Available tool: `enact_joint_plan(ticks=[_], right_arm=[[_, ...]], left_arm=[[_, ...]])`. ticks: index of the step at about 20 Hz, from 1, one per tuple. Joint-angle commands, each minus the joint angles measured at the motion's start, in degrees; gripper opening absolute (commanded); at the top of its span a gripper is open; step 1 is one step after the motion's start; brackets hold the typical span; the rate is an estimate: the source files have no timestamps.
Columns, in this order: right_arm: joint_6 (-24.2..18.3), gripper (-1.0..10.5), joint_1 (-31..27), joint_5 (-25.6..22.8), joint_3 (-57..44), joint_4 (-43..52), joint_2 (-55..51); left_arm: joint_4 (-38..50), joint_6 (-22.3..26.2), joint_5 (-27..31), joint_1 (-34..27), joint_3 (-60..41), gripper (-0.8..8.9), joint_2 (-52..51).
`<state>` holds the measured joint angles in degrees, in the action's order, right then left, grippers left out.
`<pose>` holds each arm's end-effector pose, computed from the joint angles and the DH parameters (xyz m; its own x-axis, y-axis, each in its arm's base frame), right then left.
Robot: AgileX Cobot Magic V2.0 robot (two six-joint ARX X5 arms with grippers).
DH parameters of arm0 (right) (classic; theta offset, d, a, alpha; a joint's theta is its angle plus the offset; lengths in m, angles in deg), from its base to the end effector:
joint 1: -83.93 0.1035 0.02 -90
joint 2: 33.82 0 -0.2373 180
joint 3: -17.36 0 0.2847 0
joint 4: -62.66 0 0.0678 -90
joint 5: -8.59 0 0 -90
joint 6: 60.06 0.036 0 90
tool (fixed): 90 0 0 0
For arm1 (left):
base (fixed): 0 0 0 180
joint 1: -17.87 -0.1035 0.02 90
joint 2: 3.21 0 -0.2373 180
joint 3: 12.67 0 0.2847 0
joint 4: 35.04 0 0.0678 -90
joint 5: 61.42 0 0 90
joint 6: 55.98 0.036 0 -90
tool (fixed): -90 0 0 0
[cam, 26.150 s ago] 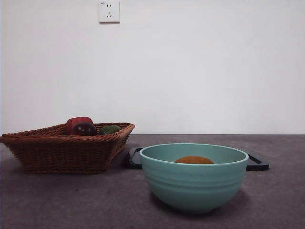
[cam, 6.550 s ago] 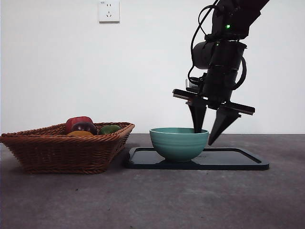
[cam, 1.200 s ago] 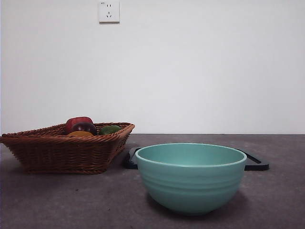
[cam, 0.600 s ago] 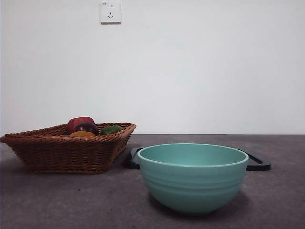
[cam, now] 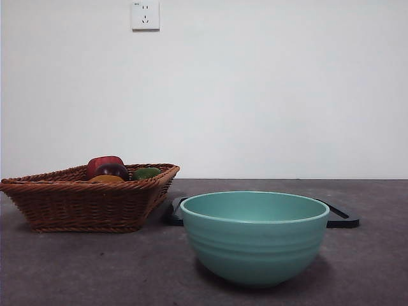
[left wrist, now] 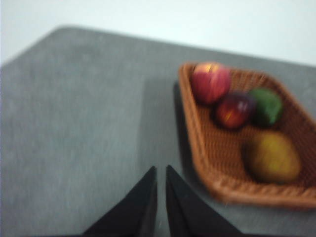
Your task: Pick up the wifruite, put it on the bowl, pick up the plate, put it on desk
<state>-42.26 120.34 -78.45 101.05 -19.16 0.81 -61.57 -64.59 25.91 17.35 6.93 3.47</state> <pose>0.0782 0.0600 0.3973 0.6452 0.5400 -0.5404 -0.4645 0.8389 0.2837 0.1627 -0.0002 0.1703 0.9712 -0.0378 -0.2351 0.0006 0.9877 -0.1563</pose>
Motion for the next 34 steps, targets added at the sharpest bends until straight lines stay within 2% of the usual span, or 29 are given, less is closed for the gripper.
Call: enact_joint_plan(ticks=[1,4,7,9,26,27,29,30,34], right_arm=[[-0.42,0.2,0.50,-0.04,0.92,0.61,0.35],[-0.44,0.2,0.50,-0.04,0.92,0.61,0.33],[-0.44,0.2,0.50,-0.07,0.92,0.61,0.33],[-0.44,0.2,0.50,-0.04,0.92,0.59,0.33],[-0.52,0.2,0.31,-0.07,0.92,0.50,0.33],[-4.11,0.2,-1.29,-1.70,0.92,1.22,-0.04],[-13.03,0.2,-7.06,-1.86,-1.42,5.27,-1.25],[-15.52,0.2,-10.91,-1.14,-4.52,9.75,-2.54],[-19.39,0.2,-25.64,0.48,-26.21,35.98,-12.37]], left_arm=[[1.09,0.37,0.35,-0.04,-3.45,0.27,-2.84],[1.73,0.44,0.46,-0.02,-5.99,0.27,-5.73],[2.95,0.87,2.99,0.02,-6.58,0.27,-6.49],[3.52,2.67,3.82,0.02,-6.80,0.28,-6.49],[3.54,3.08,3.80,0.04,-6.78,0.27,-6.49],[3.54,3.08,3.80,0.04,-6.78,0.27,-6.49],[3.54,3.08,3.80,0.04,-6.78,0.28,-6.49],[3.54,3.08,3.80,0.04,-6.78,0.27,-6.49],[3.54,3.08,3.80,0.04,-6.78,0.27,-6.49]])
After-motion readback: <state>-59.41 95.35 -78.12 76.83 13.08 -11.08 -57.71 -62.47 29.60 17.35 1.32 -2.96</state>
